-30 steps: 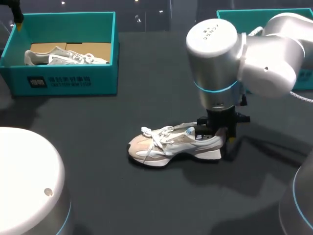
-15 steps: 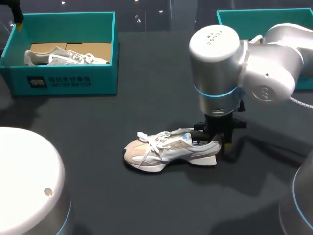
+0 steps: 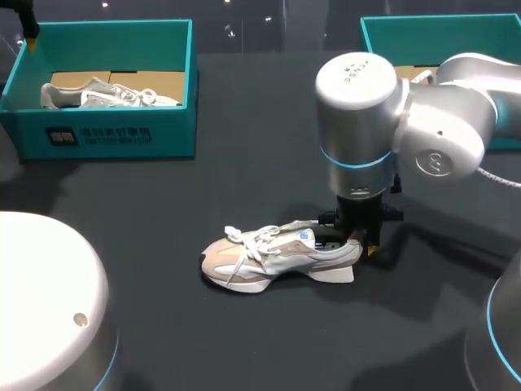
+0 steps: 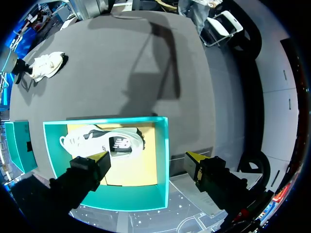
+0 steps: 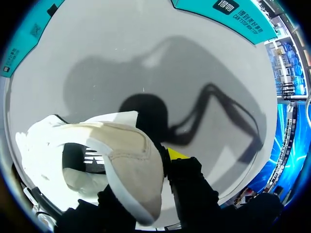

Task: Take the shoe out of the shoebox, open the shoe tongue, remove and reinsert the insole, then place the shoe into the shoebox

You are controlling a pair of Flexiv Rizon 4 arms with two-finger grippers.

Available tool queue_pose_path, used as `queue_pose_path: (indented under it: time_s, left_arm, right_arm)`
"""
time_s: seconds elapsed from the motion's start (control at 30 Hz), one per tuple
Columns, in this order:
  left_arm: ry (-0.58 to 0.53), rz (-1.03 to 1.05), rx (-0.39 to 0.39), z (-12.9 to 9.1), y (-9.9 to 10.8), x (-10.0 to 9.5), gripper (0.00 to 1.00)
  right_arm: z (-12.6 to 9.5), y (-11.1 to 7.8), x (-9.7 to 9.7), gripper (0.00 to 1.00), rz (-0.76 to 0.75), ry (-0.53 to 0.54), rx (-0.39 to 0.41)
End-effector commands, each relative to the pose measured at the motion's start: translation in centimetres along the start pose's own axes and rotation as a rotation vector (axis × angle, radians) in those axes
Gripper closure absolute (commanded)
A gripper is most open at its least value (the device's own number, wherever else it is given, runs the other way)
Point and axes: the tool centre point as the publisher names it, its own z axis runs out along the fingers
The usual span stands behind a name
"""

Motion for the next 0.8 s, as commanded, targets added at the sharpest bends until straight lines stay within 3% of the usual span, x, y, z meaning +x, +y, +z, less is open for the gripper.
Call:
queue_pose_path:
  time_s: [0.03, 0.2, 0.27, 0.33, 0.5, 0.67, 0.8]
  left_arm:
    - [0.002, 0.001, -0.004, 0.0, -0.2, 0.0, 0.00]
    - [0.002, 0.001, -0.004, 0.0, -0.2, 0.0, 0.00]
    - [0.002, 0.001, -0.004, 0.0, -0.2, 0.0, 0.00]
    - [0.002, 0.001, -0.004, 0.0, -0.2, 0.0, 0.00]
    - [0.002, 0.001, -0.004, 0.0, -0.2, 0.0, 0.00]
    - [0.002, 0.001, -0.004, 0.0, -0.2, 0.0, 0.00]
    - [0.002, 0.001, -0.004, 0.0, -0.2, 0.0, 0.00]
  right_arm:
    - [0.9, 0.2, 0.6, 1.00, -0.010, 0.010, 0.002]
    - [0.8, 0.5, 0.6, 1.00, -0.018, 0.012, 0.001]
    - [0.7, 0.5, 0.6, 0.58, -0.018, 0.014, 0.000]
    - [0.5, 0.6, 0.4, 0.02, -0.019, 0.016, 0.000]
    - [-1.0, 0.9, 0.1, 0.00, -0.036, 0.012, -0.009]
    - [-4.1, 1.2, -0.8, 0.00, -0.104, 0.054, 0.001]
    - [-7.6, 1.0, -1.7, 0.00, -0.300, 0.189, -0.118]
